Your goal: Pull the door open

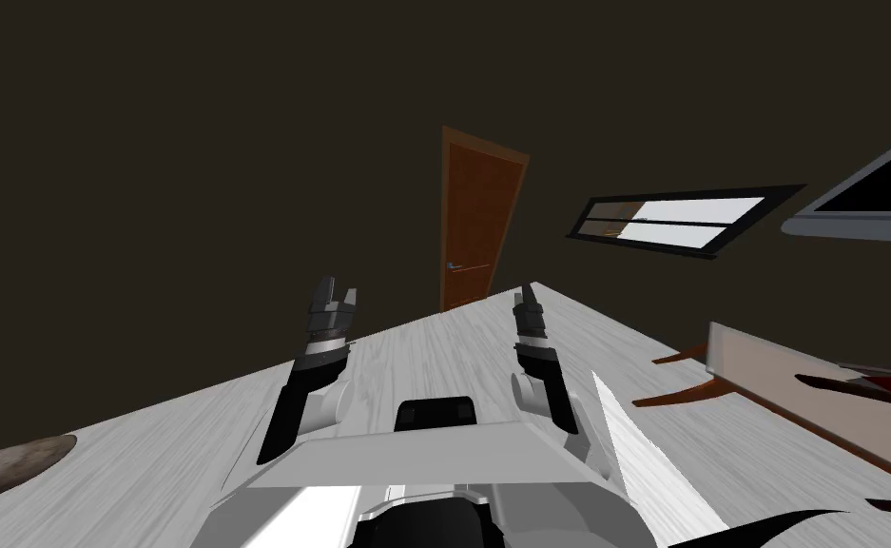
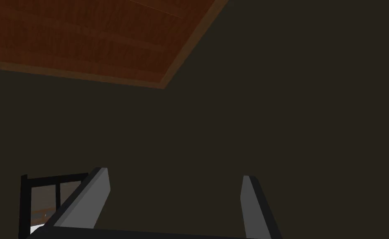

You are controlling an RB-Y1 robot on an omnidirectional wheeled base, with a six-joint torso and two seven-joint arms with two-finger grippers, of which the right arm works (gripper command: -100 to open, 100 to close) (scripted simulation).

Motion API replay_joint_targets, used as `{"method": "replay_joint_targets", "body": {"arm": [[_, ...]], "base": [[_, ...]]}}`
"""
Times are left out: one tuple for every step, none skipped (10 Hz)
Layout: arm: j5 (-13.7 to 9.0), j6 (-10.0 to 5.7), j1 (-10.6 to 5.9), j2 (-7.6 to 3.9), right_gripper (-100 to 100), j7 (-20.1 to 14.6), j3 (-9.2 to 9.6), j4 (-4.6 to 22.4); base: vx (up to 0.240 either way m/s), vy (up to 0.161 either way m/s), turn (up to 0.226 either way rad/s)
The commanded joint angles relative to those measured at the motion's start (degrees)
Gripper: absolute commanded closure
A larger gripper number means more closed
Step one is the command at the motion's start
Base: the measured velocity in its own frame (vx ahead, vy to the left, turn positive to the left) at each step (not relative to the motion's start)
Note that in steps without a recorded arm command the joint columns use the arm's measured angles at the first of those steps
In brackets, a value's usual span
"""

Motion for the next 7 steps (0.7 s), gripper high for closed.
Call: {"method": "replay_joint_targets", "body": {"arm": [[-0.6,-0.59,-0.79,-0.62,-100,-0.1,0.10,2.1],[-0.8,-0.79,-1.05,-0.81,-100,-0.1,0.14,2.8],[-1.2,-1.18,-1.59,-1.18,-100,-0.1,0.21,4.2],[-1.4,-1.38,-1.85,-1.37,-100,-0.2,0.24,4.9],[-2.0,-1.95,-2.61,-1.83,-100,-0.2,0.34,7.0],[-2.3,-2.23,-3.00,-2.06,-100,-0.3,0.39,8.0],[-2.6,-2.52,-3.38,-2.29,-100,-0.3,0.45,9.0]], "base": [[0.064,-0.021,0.086],[0.082,-0.030,0.106],[0.093,-0.039,0.065],[0.086,-0.030,0.056],[0.088,-0.043,0.111],[0.105,-0.044,0.101],[0.090,-0.028,0.049]]}}
